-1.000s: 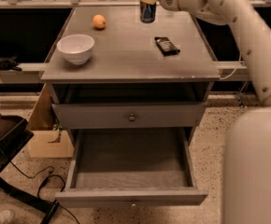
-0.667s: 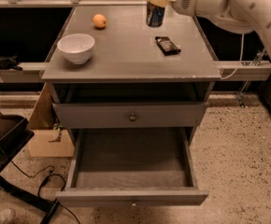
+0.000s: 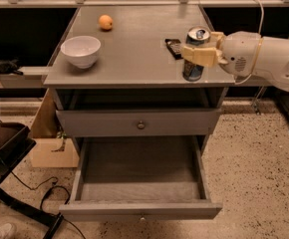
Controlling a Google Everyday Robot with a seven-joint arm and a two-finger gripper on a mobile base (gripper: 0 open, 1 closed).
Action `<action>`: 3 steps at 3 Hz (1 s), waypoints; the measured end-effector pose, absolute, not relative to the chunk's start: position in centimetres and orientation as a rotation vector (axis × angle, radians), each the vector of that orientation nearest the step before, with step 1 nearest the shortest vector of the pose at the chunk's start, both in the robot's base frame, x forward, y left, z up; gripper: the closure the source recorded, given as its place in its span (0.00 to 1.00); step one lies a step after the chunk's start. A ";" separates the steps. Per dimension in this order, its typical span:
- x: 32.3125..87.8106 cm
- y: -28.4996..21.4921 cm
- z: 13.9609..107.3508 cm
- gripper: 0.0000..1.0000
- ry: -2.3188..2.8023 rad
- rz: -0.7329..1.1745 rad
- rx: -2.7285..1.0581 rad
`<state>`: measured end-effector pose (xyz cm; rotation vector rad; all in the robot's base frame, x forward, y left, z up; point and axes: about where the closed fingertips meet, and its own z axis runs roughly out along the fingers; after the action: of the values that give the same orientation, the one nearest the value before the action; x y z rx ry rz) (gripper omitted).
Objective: Place redbull can into middle drawer
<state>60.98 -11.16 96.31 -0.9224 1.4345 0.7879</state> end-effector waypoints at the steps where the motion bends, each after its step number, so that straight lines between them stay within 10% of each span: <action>1: 61.0 -11.1 96.3 1.00 1.435 0.789 -0.922; 3: 55.9 -9.4 91.6 1.00 1.450 0.851 -0.915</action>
Offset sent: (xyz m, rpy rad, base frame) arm -0.0344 0.0103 -0.0561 0.0252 0.0681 -0.0055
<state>55.89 -9.44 91.59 -0.9153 1.4496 0.8512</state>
